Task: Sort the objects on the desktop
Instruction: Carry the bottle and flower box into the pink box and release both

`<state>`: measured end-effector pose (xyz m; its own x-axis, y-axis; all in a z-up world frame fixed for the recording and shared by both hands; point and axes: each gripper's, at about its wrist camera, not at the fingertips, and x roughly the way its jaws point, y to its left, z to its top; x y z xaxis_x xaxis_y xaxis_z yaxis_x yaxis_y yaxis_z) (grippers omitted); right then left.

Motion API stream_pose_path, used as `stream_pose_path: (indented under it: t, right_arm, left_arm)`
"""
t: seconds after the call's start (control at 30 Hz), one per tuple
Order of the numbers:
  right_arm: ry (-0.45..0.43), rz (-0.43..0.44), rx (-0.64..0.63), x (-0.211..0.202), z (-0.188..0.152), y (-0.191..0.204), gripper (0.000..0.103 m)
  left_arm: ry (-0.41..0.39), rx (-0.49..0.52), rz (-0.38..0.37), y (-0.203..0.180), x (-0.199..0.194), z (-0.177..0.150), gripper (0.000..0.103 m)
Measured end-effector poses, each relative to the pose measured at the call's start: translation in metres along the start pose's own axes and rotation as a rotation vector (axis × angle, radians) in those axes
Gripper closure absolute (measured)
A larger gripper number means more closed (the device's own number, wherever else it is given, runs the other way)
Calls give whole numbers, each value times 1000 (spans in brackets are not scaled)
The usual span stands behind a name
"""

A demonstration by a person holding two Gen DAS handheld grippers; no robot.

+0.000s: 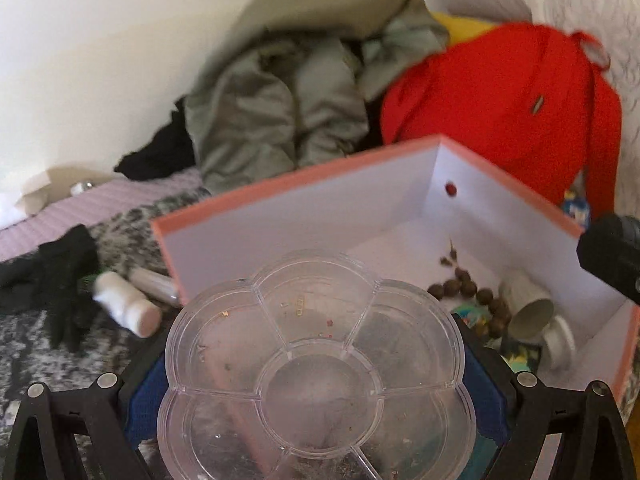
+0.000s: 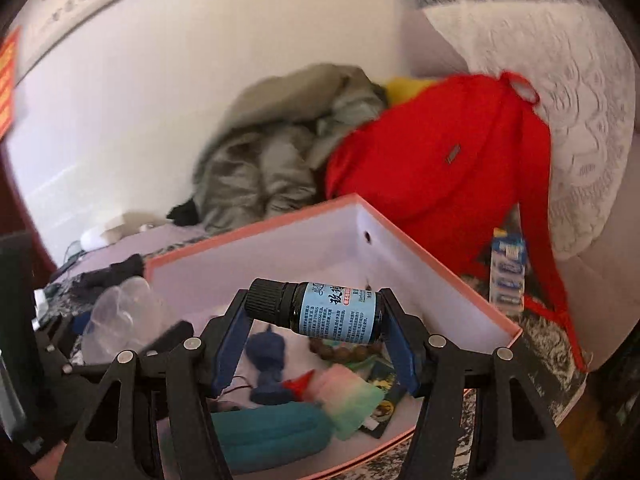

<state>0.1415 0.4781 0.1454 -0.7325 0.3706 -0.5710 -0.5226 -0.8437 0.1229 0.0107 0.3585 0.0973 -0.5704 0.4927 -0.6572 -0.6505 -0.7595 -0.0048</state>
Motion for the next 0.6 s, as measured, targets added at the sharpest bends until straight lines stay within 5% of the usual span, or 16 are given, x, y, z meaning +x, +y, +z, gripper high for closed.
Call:
stream_pose_path:
  t: [0.23, 0.3, 0.4, 0.6]
  right_arm:
    - [102, 4, -40, 44, -8, 3, 37]
    - [127, -25, -66, 53, -12, 7, 28]
    - [100, -62, -90, 49, -13, 14, 13]
    - [60, -44, -99, 38, -11, 23, 10]
  left_arm:
    - [53, -21, 69, 6, 18, -5, 4]
    - [59, -36, 102, 10, 17, -6, 4]
    - [42, -32, 151, 13, 9, -8, 4]
    - [25, -20, 180, 21, -9, -10, 4]
